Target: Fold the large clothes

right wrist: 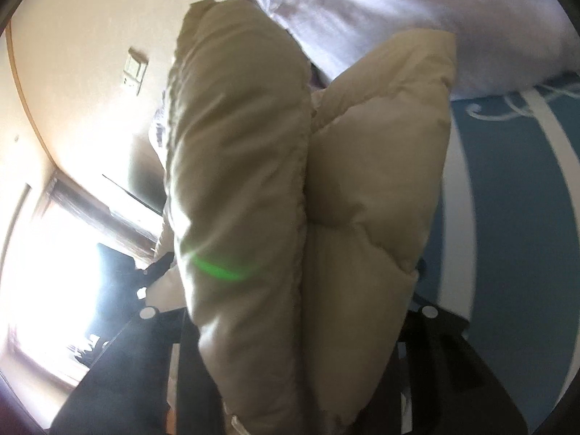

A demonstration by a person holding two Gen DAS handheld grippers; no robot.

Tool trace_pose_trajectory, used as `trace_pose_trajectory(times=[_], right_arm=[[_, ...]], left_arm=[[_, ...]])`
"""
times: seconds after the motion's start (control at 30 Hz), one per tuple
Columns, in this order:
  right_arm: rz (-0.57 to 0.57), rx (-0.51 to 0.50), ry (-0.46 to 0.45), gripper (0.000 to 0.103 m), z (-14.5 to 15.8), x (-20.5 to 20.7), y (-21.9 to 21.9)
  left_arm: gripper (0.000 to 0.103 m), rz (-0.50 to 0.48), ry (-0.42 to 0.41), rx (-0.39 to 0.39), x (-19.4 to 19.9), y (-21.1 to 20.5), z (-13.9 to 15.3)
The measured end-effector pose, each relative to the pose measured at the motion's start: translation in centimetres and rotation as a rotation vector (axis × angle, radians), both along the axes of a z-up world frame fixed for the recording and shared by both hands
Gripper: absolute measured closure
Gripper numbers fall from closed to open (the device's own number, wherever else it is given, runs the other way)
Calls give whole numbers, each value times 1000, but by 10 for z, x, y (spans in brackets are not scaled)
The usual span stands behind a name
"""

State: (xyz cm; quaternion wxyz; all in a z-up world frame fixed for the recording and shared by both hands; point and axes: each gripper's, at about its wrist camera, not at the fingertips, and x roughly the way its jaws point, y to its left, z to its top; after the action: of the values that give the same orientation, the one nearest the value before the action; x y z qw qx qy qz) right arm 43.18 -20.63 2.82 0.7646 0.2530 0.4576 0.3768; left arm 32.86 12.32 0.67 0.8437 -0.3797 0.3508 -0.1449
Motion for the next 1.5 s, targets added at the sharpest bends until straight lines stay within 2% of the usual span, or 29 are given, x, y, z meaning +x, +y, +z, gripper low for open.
trace_pose_trajectory(times=[0.2,0.33,0.53,0.67,0.77,0.93,1.03,1.1,1.2,1.33,1.4,1.5], right_arm=[[10,-79,-13,69,-10,21,29],[-37,-171,-2,50,-21,22,29],[-173,-240,-46,34,-5,5,-6],[-272,-308,-122,34,19,-5,-24],[-295,-375,-218,34,38,-15,-26],[-257,-493,-409,34,67,-42,30],[-226,-563,-489,34,67,-51,62],[-218,-594,-508,34,60,-49,76],[-212,-586,-482,35,51,-46,81],[-200,-616,-464,35,36,-45,83],[-188,-664,-443,40,25,-43,85],[-186,-667,-412,42,10,-43,80]], left_arm=[[58,42,30,73,9,18,-13],[58,58,69,164,20,13,-26],[46,97,51,311,16,2,-15],[37,161,40,430,11,-1,-3],[30,203,11,524,4,-4,9],[19,226,-44,675,-1,-22,26],[12,211,-75,756,2,-37,31],[12,197,-85,803,3,-46,31],[12,180,-80,829,8,-52,27],[12,159,-66,844,15,-56,18],[12,142,-50,851,19,-57,11],[12,123,-44,844,21,-60,2]])
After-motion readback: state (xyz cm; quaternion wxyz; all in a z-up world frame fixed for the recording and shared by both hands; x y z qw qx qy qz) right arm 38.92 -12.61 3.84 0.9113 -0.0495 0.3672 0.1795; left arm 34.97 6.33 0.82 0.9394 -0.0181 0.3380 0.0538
